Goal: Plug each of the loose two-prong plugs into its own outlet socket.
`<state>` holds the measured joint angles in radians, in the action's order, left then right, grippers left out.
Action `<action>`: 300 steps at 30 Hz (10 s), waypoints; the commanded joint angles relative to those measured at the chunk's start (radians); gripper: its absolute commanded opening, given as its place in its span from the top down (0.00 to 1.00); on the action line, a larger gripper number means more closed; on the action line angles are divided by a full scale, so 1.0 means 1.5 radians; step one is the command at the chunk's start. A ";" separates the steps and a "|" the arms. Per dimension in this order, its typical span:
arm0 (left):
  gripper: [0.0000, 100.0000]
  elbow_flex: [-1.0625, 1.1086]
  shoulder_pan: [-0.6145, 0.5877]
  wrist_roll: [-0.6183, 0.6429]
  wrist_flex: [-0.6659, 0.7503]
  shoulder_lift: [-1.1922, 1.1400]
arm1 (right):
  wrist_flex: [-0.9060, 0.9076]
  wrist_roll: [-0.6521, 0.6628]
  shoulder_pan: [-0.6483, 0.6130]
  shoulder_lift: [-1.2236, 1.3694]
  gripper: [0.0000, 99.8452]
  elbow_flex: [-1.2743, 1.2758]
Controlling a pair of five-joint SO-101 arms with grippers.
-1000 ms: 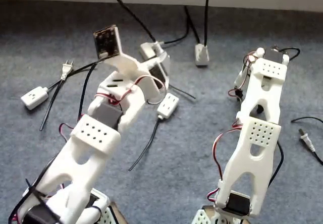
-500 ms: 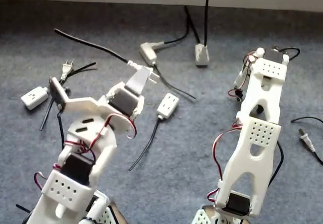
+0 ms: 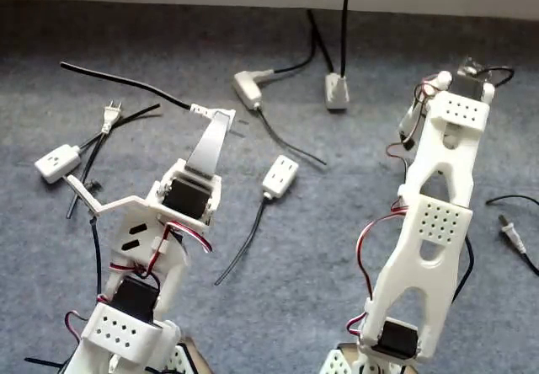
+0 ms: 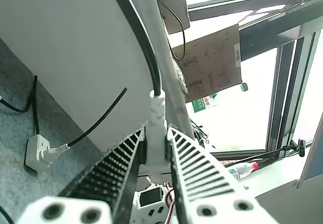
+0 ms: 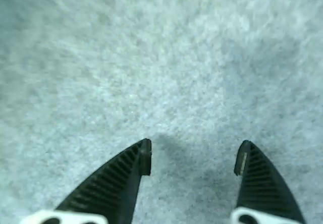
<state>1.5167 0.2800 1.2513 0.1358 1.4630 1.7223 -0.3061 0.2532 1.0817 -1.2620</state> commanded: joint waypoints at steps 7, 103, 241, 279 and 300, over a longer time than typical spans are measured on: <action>0.99 0.003 0.007 0.006 0.014 0.012 | 0.030 0.019 -0.038 -0.253 0.73 -0.034; 0.99 -0.385 -0.055 0.049 -0.265 -0.527 | -0.614 0.086 -0.113 -0.735 0.99 1.228; 0.99 -0.348 0.363 0.216 -0.206 -0.440 | -0.537 0.101 -0.094 -0.850 0.99 1.190; 0.99 -1.043 0.126 0.278 -0.803 -1.102 | -0.585 0.063 0.003 -0.516 0.99 1.031; 0.99 -1.180 0.173 0.275 -0.898 -1.225 | -0.585 0.063 0.002 -0.515 0.99 1.031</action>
<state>-0.2125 0.5332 1.6594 -1.1991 -0.3828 0.8508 -0.1956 0.2486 0.3053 0.3383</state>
